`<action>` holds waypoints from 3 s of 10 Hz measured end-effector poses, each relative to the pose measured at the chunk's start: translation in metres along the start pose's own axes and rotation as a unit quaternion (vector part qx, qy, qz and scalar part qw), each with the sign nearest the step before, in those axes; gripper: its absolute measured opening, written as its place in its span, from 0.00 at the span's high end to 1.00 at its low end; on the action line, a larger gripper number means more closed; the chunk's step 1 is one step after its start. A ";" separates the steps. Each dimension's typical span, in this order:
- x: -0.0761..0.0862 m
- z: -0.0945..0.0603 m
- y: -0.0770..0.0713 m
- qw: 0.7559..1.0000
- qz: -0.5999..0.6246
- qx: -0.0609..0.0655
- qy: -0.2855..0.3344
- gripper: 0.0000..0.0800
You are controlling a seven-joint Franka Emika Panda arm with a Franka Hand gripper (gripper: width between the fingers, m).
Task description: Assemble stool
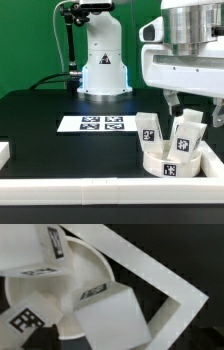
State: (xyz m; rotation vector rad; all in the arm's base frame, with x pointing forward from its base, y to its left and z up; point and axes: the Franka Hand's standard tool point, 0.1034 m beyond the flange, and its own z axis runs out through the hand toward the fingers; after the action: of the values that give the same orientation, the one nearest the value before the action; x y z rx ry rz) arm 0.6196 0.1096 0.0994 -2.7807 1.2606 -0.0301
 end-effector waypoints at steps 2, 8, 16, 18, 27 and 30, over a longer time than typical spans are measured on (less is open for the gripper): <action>-0.002 0.002 -0.001 0.984 -0.176 0.009 0.011 0.19; 0.005 -0.001 0.002 0.936 -0.353 0.003 0.016 0.19; -0.003 0.013 0.029 0.791 -0.612 -0.021 0.014 0.19; -0.002 0.014 0.026 0.772 -0.634 -0.028 0.022 0.19; 0.004 0.016 0.029 0.784 -0.619 -0.033 0.023 0.58; 0.005 0.016 0.030 0.849 -0.527 -0.029 0.027 0.58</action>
Offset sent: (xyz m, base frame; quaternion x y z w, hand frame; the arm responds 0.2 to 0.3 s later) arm -0.0072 0.0099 0.0071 0.0220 -0.0285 -0.1804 0.9829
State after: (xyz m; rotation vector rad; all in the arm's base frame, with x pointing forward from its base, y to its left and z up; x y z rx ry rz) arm 0.6017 0.0874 0.0805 -3.1237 -0.4028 -0.1386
